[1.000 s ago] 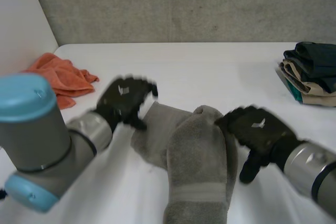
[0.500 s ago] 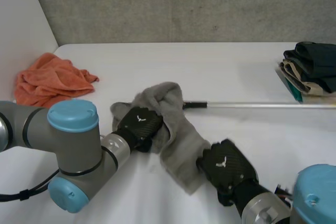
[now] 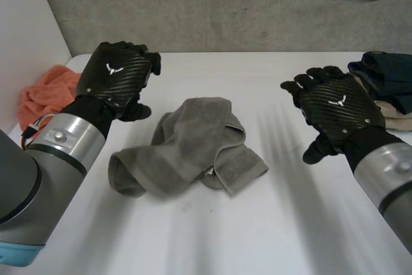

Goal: Fold the laundry.

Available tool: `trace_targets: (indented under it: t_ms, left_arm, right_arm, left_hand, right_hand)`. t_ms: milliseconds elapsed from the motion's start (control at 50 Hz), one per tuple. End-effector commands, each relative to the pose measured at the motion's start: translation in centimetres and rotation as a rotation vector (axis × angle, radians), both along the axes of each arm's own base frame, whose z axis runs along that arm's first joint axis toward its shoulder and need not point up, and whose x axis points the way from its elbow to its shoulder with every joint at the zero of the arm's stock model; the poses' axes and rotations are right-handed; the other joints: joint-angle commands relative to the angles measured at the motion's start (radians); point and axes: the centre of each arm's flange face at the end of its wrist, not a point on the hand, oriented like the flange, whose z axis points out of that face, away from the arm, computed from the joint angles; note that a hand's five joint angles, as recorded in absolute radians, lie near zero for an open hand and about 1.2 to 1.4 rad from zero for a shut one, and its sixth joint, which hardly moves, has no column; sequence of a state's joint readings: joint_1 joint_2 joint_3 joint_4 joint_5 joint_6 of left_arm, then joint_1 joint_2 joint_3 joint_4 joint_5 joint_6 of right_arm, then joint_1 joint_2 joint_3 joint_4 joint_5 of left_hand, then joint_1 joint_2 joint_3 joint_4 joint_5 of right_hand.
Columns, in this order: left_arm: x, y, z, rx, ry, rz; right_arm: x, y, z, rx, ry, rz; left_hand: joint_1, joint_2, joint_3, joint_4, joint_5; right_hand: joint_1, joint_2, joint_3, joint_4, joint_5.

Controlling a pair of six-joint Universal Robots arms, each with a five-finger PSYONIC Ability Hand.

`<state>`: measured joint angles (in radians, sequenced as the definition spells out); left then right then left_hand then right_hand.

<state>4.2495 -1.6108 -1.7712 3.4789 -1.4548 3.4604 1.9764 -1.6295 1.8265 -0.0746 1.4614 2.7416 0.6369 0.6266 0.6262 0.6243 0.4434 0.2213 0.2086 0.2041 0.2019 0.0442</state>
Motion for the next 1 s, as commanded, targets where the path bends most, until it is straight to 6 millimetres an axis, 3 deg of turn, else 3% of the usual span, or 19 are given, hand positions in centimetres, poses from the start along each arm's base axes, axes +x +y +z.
trace_targets:
  t_ms: [20, 120, 320, 480, 540, 560, 580, 640, 680, 700, 720, 780, 800, 880, 940, 1000]
  left_arm:
    - [0.8, 0.0, -2.4, 0.074, -0.038, 0.022]
    - [1.1, 1.7, -5.6, 0.165, -0.087, 0.004]
    - [-0.3, 3.5, -11.3, 0.306, -0.177, -0.069]
    - [-1.1, 2.4, -14.3, 0.346, -0.252, -0.079]
    - [-1.2, 1.9, -14.6, 0.329, -0.278, -0.078]
    - [-1.3, 1.6, -14.5, 0.315, -0.291, -0.077]
    - [-1.4, 1.4, -14.4, 0.307, -0.295, -0.076]
    - [-1.6, 0.9, -13.4, 0.265, -0.290, -0.065]
    - [-1.7, 0.7, -12.0, 0.228, -0.269, -0.059]
    - [-1.6, 0.6, -10.8, 0.198, -0.251, -0.051]
    - [-1.4, 0.4, -7.7, 0.120, -0.201, -0.028]
    - [-0.7, 0.5, -3.7, 0.013, -0.139, 0.004]
    - [0.0, 0.4, -1.3, -0.047, -0.101, 0.029]
    - [1.9, -0.1, 3.3, -0.147, -0.011, 0.092]
    - [3.3, -0.3, 4.5, -0.133, 0.017, 0.126]
    - [4.4, -0.6, 3.7, -0.042, 0.006, 0.149]
  right_arm:
    - [2.2, -2.0, -4.6, 0.343, -0.051, -0.016]
    - [4.7, -1.0, -7.0, 0.464, -0.038, 0.045]
    - [8.1, -1.8, -11.3, 0.504, 0.020, 0.077]
    - [9.3, -3.9, -13.1, 0.382, 0.034, 0.032]
    - [9.5, -4.1, -13.3, 0.354, 0.047, 0.037]
    - [9.5, -4.3, -13.2, 0.339, 0.042, 0.038]
    - [9.6, -4.4, -13.1, 0.329, 0.037, 0.039]
    - [9.3, -4.6, -12.3, 0.300, 0.014, 0.033]
    - [9.2, -4.7, -10.7, 0.264, -0.013, 0.030]
    - [9.0, -4.6, -9.6, 0.242, -0.027, 0.032]
    - [8.6, -4.0, -6.9, 0.191, -0.050, 0.043]
    - [7.5, -4.0, -3.2, 0.119, -0.088, 0.034]
    - [6.1, -4.5, -1.1, 0.081, -0.082, 0.006]
    - [1.5, -6.7, 2.4, 0.023, 0.022, -0.090]
    - [-0.8, -7.3, 4.6, -0.011, 0.099, -0.106]
    - [-1.6, -7.1, 5.5, -0.014, 0.116, -0.087]
  left_hand:
    - [0.023, 0.033, 0.034, 0.035, 0.042]
    - [0.020, 0.030, 0.031, 0.033, 0.039]
    - [-0.030, -0.020, -0.019, -0.017, -0.011]
    - [-0.010, 0.001, 0.001, 0.003, 0.009]
    - [0.166, 0.176, 0.176, 0.178, 0.185]
    - [0.472, 0.482, 0.483, 0.484, 0.491]
    - [0.673, 0.683, 0.683, 0.685, 0.692]
    - [0.759, 0.770, 0.770, 0.772, 0.778]
    - [0.759, 0.770, 0.770, 0.772, 0.778]
    - [0.759, 0.770, 0.770, 0.772, 0.778]
    - [0.759, 0.770, 0.770, 0.772, 0.778]
    - [0.759, 0.770, 0.770, 0.772, 0.778]
    - [0.759, 0.770, 0.770, 0.772, 0.778]
    - [0.759, 0.770, 0.770, 0.772, 0.778]
    - [0.759, 0.770, 0.770, 0.772, 0.778]
    - [0.759, 0.770, 0.770, 0.772, 0.778]
  right_hand:
    - [-0.047, -0.034, -0.030, -0.027, -0.044]
    - [0.016, 0.029, 0.033, 0.036, 0.019]
    - [0.128, 0.141, 0.145, 0.147, 0.130]
    - [0.418, 0.430, 0.435, 0.437, 0.420]
    - [0.664, 0.677, 0.681, 0.683, 0.667]
    - [1.034, 1.047, 1.052, 1.054, 1.037]
    - [1.174, 1.186, 1.191, 1.193, 1.176]
    - [1.175, 1.188, 1.192, 1.194, 1.178]
    - [1.175, 1.188, 1.192, 1.194, 1.178]
    - [1.175, 1.188, 1.192, 1.194, 1.178]
    - [1.175, 1.188, 1.192, 1.194, 1.178]
    - [1.175, 1.188, 1.192, 1.194, 1.178]
    - [1.175, 1.188, 1.192, 1.194, 1.178]
    - [1.175, 1.188, 1.192, 1.194, 1.178]
    - [1.175, 1.188, 1.192, 1.194, 1.178]
    - [1.175, 1.188, 1.192, 1.194, 1.178]
